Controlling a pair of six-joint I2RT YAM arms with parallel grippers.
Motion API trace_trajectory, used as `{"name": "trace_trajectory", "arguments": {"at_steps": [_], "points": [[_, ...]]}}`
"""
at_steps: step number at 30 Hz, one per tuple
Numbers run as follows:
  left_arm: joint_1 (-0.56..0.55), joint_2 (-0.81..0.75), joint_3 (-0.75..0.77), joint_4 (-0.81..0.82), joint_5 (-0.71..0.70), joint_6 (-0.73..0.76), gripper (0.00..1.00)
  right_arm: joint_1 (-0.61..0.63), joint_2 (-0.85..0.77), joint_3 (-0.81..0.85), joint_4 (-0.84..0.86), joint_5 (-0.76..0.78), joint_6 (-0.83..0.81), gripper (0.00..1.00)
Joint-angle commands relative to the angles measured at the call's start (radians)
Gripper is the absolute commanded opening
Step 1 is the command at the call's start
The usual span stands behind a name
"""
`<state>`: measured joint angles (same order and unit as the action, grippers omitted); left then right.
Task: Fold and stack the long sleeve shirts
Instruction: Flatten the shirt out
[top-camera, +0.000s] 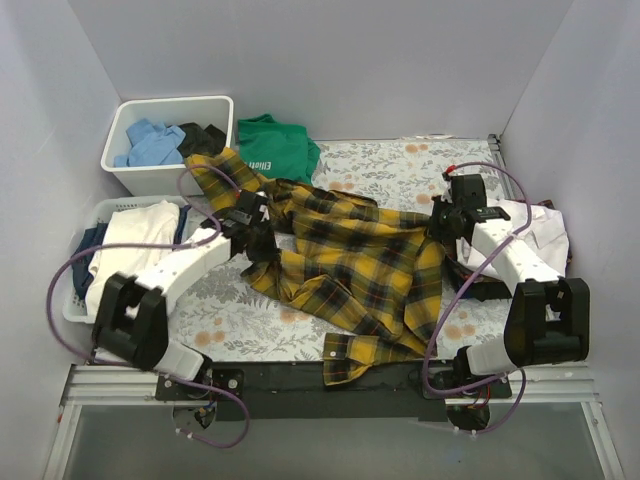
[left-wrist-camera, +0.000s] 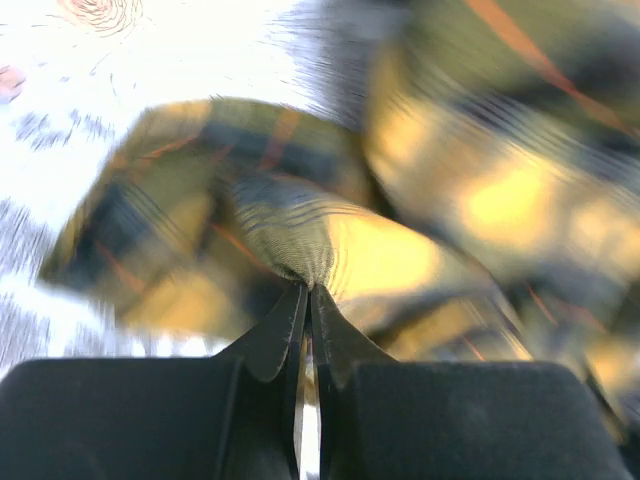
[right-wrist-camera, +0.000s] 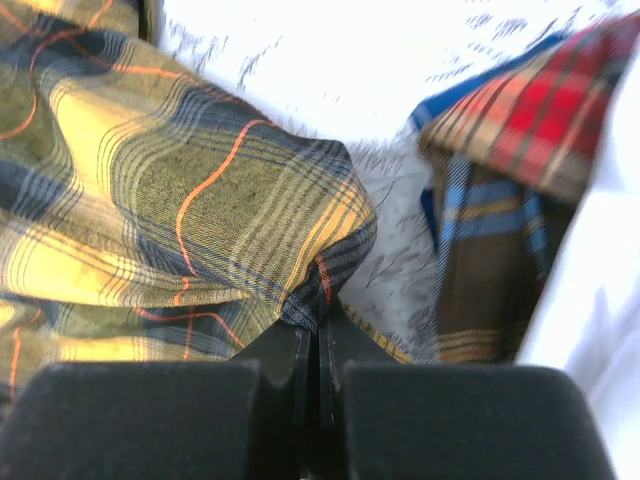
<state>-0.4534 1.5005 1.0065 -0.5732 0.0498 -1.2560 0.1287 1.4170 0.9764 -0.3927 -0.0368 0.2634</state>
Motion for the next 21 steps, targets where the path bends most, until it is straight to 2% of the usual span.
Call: {"name": "trace_trajectory", "arguments": {"at_steps": [1,2,6,10,11,13,14,15,16,18,21], "points": [[-0.002,-0.395,-0.019,-0.201,0.032,-0.069,0.00,-0.044,0.043,0.099,0.040,0.008,0.011,0.01],[-0.002,-0.530,-0.028,-0.235,0.025,-0.103,0.00,-0.050,0.054,0.122,0.046,0.002,0.017,0.01],[-0.004,-0.817,-0.048,-0.481,-0.038,-0.327,0.00,-0.063,0.121,0.178,0.055,-0.029,0.046,0.01],[-0.004,-1.003,-0.127,-0.600,0.001,-0.463,0.00,-0.063,0.164,0.222,0.093,-0.130,0.063,0.01],[-0.004,-1.031,-0.149,-0.622,0.013,-0.503,0.05,-0.064,0.169,0.225,0.104,-0.165,0.071,0.01],[-0.002,-1.115,-0.195,-0.697,0.034,-0.552,0.08,-0.063,0.186,0.232,0.124,-0.182,0.091,0.01],[-0.001,-1.140,-0.218,-0.715,0.054,-0.565,0.16,-0.063,0.194,0.240,0.123,-0.180,0.100,0.01],[0.001,-1.167,-0.220,-0.762,0.050,-0.591,0.44,-0.064,0.209,0.246,0.115,-0.178,0.105,0.01],[0.004,-1.198,-0.215,-0.792,0.036,-0.600,0.53,-0.064,0.215,0.254,0.101,-0.176,0.111,0.01],[0.005,-1.211,-0.184,-0.818,-0.017,-0.576,0.62,-0.064,0.223,0.254,0.091,-0.170,0.117,0.01],[0.005,-1.159,-0.172,-0.771,-0.088,-0.530,0.65,-0.064,0.212,0.237,0.075,-0.135,0.131,0.01]]}}
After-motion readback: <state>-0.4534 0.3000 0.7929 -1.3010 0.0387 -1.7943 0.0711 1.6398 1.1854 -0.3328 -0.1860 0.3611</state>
